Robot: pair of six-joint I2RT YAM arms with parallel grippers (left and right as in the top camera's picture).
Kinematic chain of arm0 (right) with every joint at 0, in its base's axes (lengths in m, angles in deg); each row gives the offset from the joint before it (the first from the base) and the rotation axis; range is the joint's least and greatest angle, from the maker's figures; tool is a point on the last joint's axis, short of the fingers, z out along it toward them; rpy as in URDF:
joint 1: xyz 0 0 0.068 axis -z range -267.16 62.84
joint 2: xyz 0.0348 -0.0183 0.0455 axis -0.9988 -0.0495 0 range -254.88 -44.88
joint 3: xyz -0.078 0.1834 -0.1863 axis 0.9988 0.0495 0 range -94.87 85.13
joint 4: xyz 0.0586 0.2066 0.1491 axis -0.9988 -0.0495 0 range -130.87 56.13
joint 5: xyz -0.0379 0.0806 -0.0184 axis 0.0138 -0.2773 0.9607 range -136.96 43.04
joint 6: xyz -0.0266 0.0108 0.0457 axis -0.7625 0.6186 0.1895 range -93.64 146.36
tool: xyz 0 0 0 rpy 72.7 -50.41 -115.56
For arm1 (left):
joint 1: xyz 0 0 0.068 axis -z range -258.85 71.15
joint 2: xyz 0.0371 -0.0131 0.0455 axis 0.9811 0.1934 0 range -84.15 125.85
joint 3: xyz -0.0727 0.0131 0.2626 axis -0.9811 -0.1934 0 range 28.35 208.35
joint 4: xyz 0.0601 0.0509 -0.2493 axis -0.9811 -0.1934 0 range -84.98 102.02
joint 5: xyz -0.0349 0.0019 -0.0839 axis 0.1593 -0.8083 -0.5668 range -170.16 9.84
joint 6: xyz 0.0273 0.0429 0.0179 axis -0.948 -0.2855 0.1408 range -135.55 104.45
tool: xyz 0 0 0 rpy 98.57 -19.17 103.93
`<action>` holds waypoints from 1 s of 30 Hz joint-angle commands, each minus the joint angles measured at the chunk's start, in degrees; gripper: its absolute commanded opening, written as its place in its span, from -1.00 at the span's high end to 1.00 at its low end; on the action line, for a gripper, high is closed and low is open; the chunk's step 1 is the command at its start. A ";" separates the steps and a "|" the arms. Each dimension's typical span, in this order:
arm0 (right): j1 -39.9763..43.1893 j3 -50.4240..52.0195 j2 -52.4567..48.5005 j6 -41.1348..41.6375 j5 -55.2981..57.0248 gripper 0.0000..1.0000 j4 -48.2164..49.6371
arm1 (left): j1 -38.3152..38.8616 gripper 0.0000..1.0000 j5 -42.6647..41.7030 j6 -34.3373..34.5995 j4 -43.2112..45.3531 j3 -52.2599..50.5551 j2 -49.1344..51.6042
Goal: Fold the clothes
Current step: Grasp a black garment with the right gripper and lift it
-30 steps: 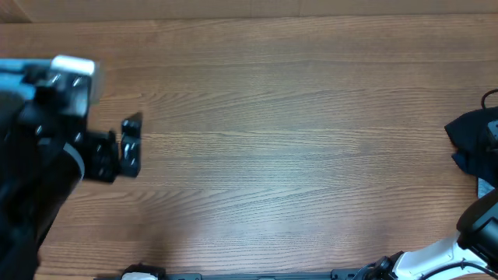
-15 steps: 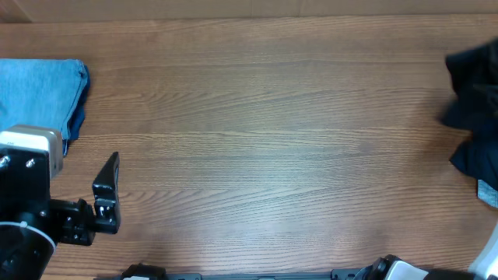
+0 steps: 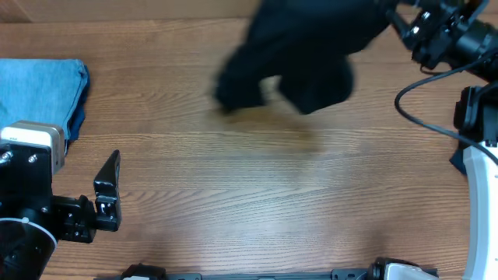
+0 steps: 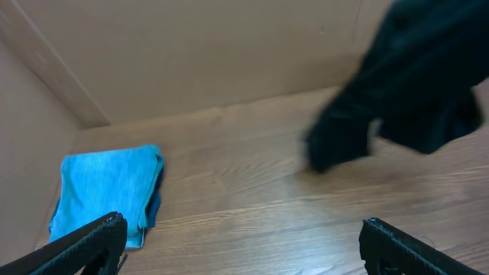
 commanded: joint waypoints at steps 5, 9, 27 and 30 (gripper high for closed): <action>0.55 -1.05 -3.69 -9.03 -13.94 0.92 -16.20 | -0.26 -1.00 0.57 -1.18 0.22 0.17 0.09; -2.29 -1.01 -7.54 -10.23 -13.88 0.92 -24.04 | -0.26 -1.00 0.57 -1.18 0.22 0.17 0.09; -39.21 -1.03 -10.05 -7.13 4.20 0.92 -7.10 | -0.26 -1.00 0.57 -1.16 0.24 0.17 0.11; -37.77 -1.03 -10.16 -7.76 4.42 0.92 -8.31 | -0.26 -1.00 0.57 -1.16 0.26 0.17 0.11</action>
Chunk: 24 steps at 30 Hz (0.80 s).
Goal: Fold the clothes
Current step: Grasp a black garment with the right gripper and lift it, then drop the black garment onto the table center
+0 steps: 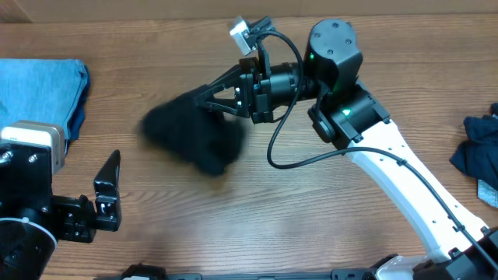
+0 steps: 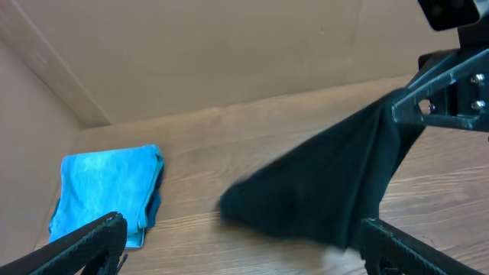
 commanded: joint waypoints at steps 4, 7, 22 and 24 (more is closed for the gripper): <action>6.56 -0.81 1.09 -4.24 4.09 0.92 -7.96 | -0.26 -1.00 0.57 -1.16 0.28 0.17 0.11; 8.92 -0.81 0.48 -9.57 7.28 0.92 -16.15 | -0.26 -1.00 0.57 -1.18 0.31 0.17 0.11; 13.35 -0.81 -4.72 -22.45 54.77 0.53 -43.67 | -0.26 -1.00 0.57 -1.18 0.20 0.17 0.09; 15.45 -0.81 -4.72 -21.90 56.89 0.53 -44.39 | -0.26 -1.00 0.57 -1.16 0.20 0.17 0.09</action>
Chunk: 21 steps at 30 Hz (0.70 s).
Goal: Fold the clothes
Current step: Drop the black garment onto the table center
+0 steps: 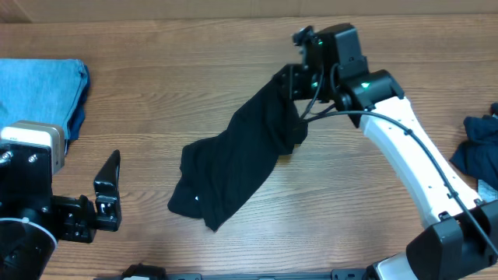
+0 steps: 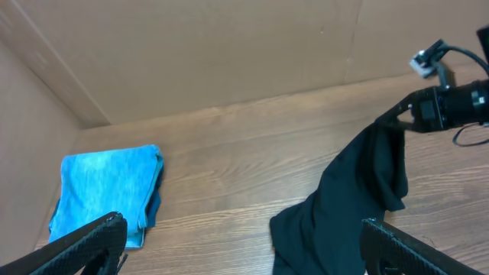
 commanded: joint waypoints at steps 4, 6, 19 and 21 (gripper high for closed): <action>8.07 -0.74 0.83 0.87 13.75 0.63 -3.26 | -0.26 -1.00 0.57 -1.16 0.20 0.17 0.09; 11.08 -0.74 0.83 1.18 17.49 0.65 -5.53 | -0.26 -1.00 0.57 -1.16 0.20 0.17 0.09; 13.33 -0.57 0.61 -1.46 -1.25 -0.01 -15.50 | -0.26 -1.00 -5.42 -1.11 1.46 0.09 0.66; 10.99 0.15 0.61 -1.44 -1.25 -0.07 -15.69 | -0.26 -1.00 -5.31 0.02 0.61 -0.26 1.73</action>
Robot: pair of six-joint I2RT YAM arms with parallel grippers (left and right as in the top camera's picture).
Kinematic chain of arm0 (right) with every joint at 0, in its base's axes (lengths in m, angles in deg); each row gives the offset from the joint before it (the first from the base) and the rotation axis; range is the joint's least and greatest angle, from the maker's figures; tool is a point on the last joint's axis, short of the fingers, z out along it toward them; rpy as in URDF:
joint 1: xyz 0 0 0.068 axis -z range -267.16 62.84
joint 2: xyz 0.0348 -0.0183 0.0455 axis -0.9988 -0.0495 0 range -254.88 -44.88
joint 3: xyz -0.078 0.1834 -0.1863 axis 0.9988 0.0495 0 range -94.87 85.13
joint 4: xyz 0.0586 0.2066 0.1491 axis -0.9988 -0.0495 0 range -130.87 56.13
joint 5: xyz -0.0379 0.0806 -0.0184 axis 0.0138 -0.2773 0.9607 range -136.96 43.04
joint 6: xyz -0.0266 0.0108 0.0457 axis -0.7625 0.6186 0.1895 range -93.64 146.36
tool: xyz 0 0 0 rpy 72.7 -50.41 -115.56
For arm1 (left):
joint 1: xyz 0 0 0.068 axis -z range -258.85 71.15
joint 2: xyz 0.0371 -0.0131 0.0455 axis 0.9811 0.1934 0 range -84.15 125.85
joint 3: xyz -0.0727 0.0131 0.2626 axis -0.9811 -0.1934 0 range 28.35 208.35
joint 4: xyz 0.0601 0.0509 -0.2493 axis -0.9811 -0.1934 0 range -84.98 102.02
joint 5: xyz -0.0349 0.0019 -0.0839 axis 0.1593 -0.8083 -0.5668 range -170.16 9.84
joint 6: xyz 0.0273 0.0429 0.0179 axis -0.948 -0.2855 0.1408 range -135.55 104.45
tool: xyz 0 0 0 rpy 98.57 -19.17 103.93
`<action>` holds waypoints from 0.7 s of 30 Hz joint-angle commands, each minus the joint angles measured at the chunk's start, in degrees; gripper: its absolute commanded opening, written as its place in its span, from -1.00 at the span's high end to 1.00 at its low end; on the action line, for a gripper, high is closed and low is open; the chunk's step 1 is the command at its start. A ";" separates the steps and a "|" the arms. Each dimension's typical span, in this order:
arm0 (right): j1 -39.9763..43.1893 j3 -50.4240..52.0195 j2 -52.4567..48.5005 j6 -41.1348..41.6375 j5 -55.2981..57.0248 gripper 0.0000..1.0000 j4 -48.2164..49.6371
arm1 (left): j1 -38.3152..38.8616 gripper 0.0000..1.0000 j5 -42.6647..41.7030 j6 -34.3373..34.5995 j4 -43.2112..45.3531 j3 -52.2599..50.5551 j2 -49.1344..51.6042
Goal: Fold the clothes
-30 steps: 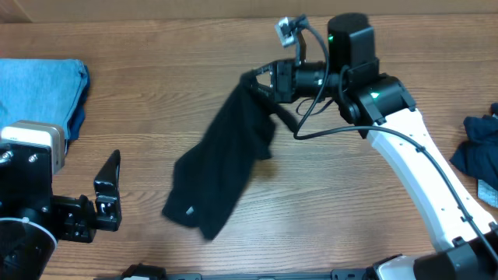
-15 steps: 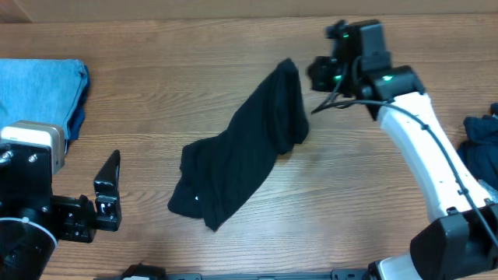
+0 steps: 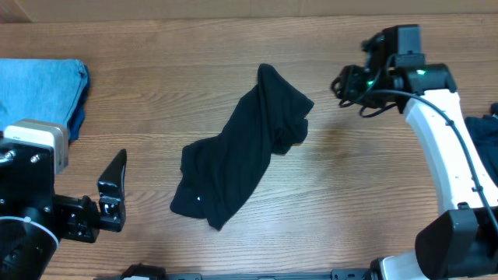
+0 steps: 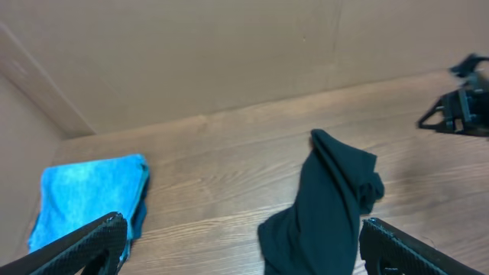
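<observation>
A black garment point(image 3: 237, 155) lies crumpled in a long diagonal strip on the middle of the wooden table point(image 3: 156, 117); the left wrist view shows the black garment point(image 4: 321, 206) too. My right gripper point(image 3: 345, 83) hovers to the right of the garment's far end, apart from it, open and holding nothing; in the left wrist view the right gripper point(image 4: 439, 116) is at the far right. My left gripper point(image 4: 244, 256) stands wide open near the table's front left, with nothing between its fingers point(image 3: 114, 180).
A folded light-blue cloth point(image 3: 43, 85) lies at the far left, and the same blue cloth point(image 4: 80, 195) shows in the left wrist view. A dark blue heap of clothes point(image 3: 478, 148) sits at the right edge. A cardboard wall point(image 4: 191, 53) closes the back.
The right gripper has let go of the black garment and now sits further right, clear of it. The garment's raised end has dropped onto the table. The left wrist view has shifted slightly.
First the black garment hung blurred in the air at the back right. Then the right gripper held it over the left middle of the table. Later its lower end lay on the table with the upper end still held. Now it lies free.
</observation>
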 commanded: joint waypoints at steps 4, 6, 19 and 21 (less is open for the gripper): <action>-10.32 2.45 0.28 -0.92 -4.35 -0.09 0.07 | -0.26 -1.00 -2.51 1.22 -3.17 -3.26 5.92; -13.33 3.37 -0.46 -0.92 -4.35 -0.11 0.79 | -0.26 -1.00 -5.62 1.25 -3.17 -4.57 8.00; -20.22 6.08 -11.26 -1.95 -1.62 -0.12 6.27 | -0.24 -1.00 -12.92 2.71 -3.13 -7.76 28.15; -20.22 6.08 -12.28 -2.01 2.08 -0.13 6.82 | -0.24 -1.00 -13.00 2.78 -3.19 -7.76 30.49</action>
